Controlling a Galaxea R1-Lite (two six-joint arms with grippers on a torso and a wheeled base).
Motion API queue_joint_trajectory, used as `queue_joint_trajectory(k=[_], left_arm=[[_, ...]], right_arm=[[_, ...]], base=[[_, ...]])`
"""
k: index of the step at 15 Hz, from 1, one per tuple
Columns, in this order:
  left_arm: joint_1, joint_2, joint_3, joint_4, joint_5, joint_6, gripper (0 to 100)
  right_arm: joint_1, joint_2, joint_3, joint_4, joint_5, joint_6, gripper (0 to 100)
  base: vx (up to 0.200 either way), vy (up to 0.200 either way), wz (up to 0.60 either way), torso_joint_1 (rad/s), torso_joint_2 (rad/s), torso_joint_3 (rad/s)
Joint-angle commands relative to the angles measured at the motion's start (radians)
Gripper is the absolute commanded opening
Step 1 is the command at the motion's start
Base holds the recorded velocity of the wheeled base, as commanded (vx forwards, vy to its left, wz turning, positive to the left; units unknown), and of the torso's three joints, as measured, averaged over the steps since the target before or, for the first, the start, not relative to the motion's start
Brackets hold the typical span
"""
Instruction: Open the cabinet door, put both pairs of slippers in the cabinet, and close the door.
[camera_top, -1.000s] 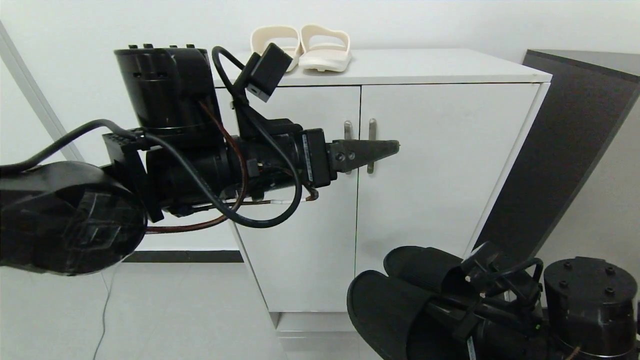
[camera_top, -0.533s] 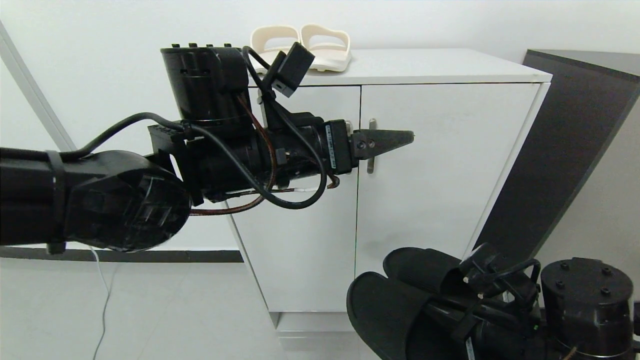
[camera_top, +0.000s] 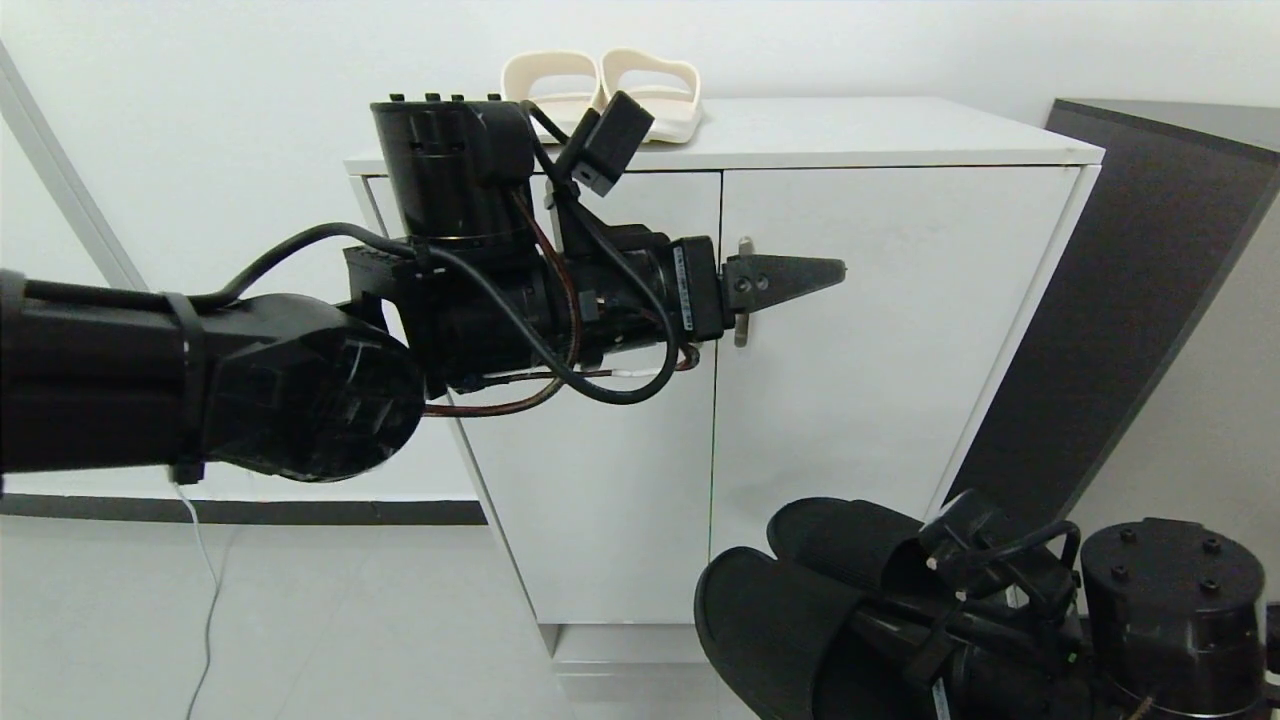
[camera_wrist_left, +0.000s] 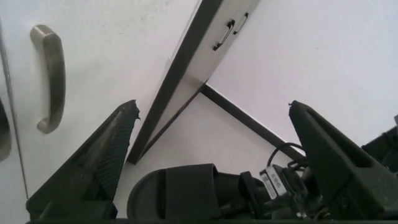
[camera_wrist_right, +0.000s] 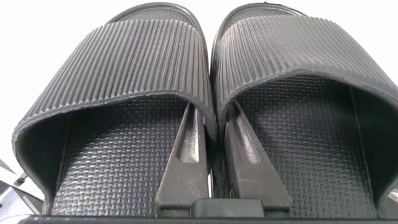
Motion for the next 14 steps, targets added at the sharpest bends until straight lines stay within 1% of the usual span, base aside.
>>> queue_joint_trajectory(k=[1, 2, 3, 4, 6, 8, 13, 14], left_arm=[[0.015, 0.039, -0.022, -0.001, 0.004, 0.000, 100], [0.016, 0.042, -0.020, -0.001, 0.006, 0.002, 100], [0.018, 0.055, -0.020, -0.003, 0.024, 0.005, 100], [0.016, 0.067, -0.028, -0.007, 0.064, 0.006, 100], [0.018, 0.082, -0.045, -0.007, 0.092, 0.008, 100], [0.019, 0.113, -0.078, -0.007, 0.153, 0.023, 100], [0.021, 0.159, -0.147, 0.003, 0.200, 0.026, 100], [0.026, 0.164, -0.149, 0.005, 0.202, 0.026, 100]], right_arm=[[0.000, 0.002, 0.001, -0.001, 0.000, 0.000, 0], [0.000, 0.007, 0.001, -0.001, 0.000, 0.000, 0], [0.000, 0.009, 0.001, -0.001, 0.000, 0.000, 0], [0.000, 0.013, -0.001, -0.001, 0.000, 0.000, 0], [0.002, 0.015, -0.001, -0.001, 0.000, 0.000, 0], [0.003, 0.015, -0.001, -0.001, 0.000, -0.001, 0], [0.006, 0.013, 0.002, -0.019, -0.001, -0.004, 0], [0.006, 0.015, 0.002, -0.019, -0.001, -0.004, 0]], base=[[0.000, 0.000, 0.00, 0.000, 0.00, 0.000], [0.000, 0.000, 0.00, 0.000, 0.00, 0.000], [0.000, 0.000, 0.00, 0.000, 0.00, 0.000], [0.000, 0.000, 0.00, 0.000, 0.00, 0.000], [0.000, 0.000, 0.00, 0.000, 0.00, 0.000], [0.000, 0.000, 0.00, 0.000, 0.00, 0.000], [0.000, 0.000, 0.00, 0.000, 0.00, 0.000], [0.000, 0.000, 0.00, 0.000, 0.00, 0.000]])
